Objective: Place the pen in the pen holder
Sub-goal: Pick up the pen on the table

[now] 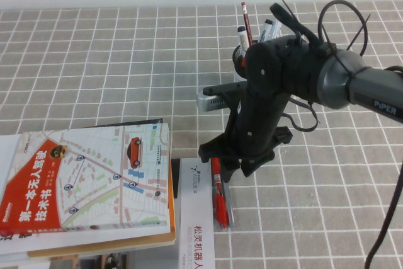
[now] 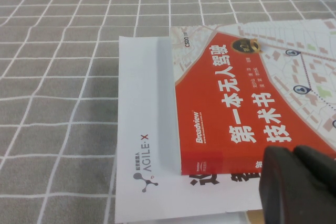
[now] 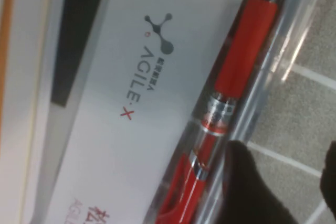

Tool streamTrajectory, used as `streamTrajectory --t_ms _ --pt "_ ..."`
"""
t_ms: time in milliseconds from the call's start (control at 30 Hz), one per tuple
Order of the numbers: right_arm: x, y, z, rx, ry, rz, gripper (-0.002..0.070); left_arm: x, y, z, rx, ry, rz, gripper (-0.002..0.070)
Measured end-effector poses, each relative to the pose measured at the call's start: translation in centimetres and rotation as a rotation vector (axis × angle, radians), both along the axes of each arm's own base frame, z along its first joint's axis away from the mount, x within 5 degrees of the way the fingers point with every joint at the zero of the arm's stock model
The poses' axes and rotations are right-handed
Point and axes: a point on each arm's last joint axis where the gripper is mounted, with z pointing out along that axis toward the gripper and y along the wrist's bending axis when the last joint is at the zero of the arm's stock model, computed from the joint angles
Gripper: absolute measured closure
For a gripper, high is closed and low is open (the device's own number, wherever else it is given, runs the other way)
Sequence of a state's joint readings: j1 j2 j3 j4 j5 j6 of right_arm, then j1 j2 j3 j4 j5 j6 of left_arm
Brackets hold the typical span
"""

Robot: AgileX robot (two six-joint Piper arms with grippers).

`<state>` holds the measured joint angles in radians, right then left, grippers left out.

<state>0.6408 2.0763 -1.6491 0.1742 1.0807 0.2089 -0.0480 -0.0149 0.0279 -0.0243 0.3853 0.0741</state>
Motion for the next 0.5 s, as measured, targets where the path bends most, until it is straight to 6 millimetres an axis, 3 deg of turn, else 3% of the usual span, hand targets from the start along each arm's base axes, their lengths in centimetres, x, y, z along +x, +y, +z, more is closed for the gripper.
streamTrajectory --t_ms 500 --pt "0.1 0.9 -1.9 -0.01 0.015 0.01 0.0439 0.0 0.0 0.0 0.0 0.0 0.0 0.0678"
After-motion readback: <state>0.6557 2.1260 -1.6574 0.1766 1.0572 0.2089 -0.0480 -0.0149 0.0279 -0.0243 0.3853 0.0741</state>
